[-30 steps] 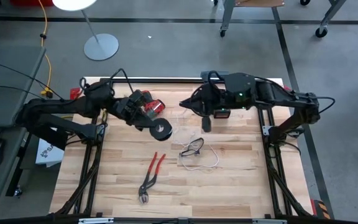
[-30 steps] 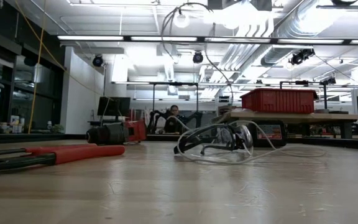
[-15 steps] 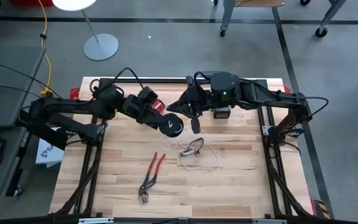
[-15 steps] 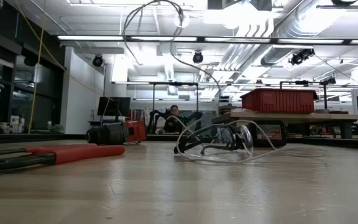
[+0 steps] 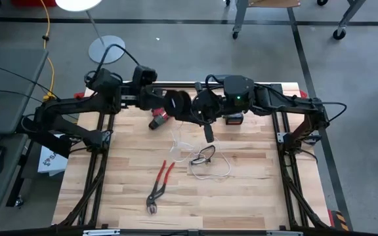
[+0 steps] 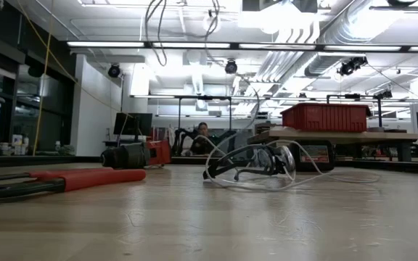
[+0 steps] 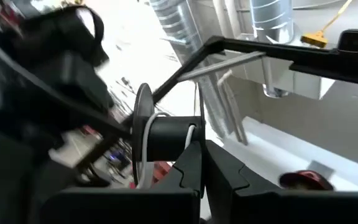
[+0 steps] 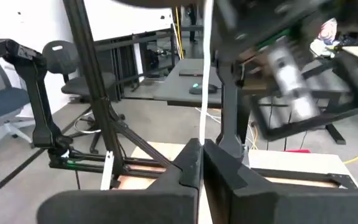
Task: Coil cords
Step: Coil the white wire onto the black spool
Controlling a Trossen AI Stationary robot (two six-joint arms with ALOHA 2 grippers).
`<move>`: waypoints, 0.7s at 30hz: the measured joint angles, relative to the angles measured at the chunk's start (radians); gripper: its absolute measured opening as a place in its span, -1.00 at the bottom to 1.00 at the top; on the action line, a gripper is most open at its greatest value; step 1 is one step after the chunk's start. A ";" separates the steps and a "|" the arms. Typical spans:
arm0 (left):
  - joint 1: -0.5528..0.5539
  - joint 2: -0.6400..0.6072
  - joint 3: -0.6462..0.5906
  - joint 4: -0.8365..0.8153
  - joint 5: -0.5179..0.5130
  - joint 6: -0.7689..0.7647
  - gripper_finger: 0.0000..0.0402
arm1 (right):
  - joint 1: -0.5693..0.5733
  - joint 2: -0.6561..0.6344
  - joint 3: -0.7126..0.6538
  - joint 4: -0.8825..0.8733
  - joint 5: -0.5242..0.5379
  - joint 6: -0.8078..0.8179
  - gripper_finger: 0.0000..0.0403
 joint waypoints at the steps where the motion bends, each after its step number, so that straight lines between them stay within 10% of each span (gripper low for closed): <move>1: 0.005 0.001 0.003 -0.001 -0.010 0.018 -1.00 | 0.002 0.001 0.000 0.002 0.000 0.001 -1.00; 21: 0.134 -0.001 0.004 -0.215 0.020 0.536 -1.00 | 0.057 -0.001 0.000 -0.140 0.152 0.013 -0.95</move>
